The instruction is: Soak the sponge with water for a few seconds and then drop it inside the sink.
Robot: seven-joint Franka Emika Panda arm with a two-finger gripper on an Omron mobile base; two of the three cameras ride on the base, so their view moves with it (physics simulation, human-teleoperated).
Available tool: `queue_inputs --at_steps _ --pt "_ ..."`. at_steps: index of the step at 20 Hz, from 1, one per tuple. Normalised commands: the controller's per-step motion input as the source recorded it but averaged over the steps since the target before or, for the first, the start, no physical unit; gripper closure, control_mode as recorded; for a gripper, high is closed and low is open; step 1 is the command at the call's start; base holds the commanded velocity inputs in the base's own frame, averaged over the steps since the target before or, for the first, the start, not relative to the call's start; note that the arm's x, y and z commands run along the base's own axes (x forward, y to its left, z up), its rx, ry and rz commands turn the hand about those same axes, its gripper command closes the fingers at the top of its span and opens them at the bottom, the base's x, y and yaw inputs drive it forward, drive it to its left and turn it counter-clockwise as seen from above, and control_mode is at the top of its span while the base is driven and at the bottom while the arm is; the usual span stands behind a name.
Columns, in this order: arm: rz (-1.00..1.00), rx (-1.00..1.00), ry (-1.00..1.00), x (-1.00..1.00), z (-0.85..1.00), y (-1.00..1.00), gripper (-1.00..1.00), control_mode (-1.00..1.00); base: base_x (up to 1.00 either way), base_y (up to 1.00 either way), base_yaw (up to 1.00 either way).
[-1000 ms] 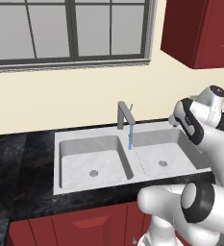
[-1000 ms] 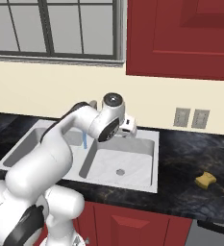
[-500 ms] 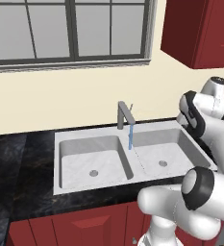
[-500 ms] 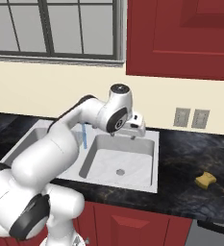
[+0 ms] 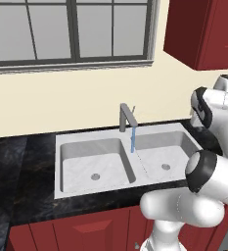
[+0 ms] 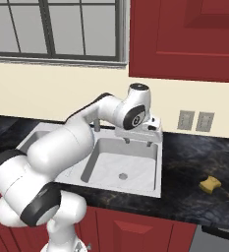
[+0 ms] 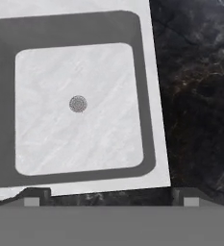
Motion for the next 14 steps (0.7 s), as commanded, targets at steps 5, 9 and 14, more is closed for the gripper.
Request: queue_inputs --at_steps 5,9,14 --pt "0.00 0.00 0.18 0.01 -0.17 -0.54 -1.00 -1.00 0.00 0.00 0.00" --pt "-0.01 0.00 0.13 0.00 -0.21 -0.55 -1.00 -1.00 0.00 0.00 0.00" --pt "0.00 0.00 0.00 0.01 -0.16 -0.59 -1.00 -1.00 0.00 0.00 0.00"
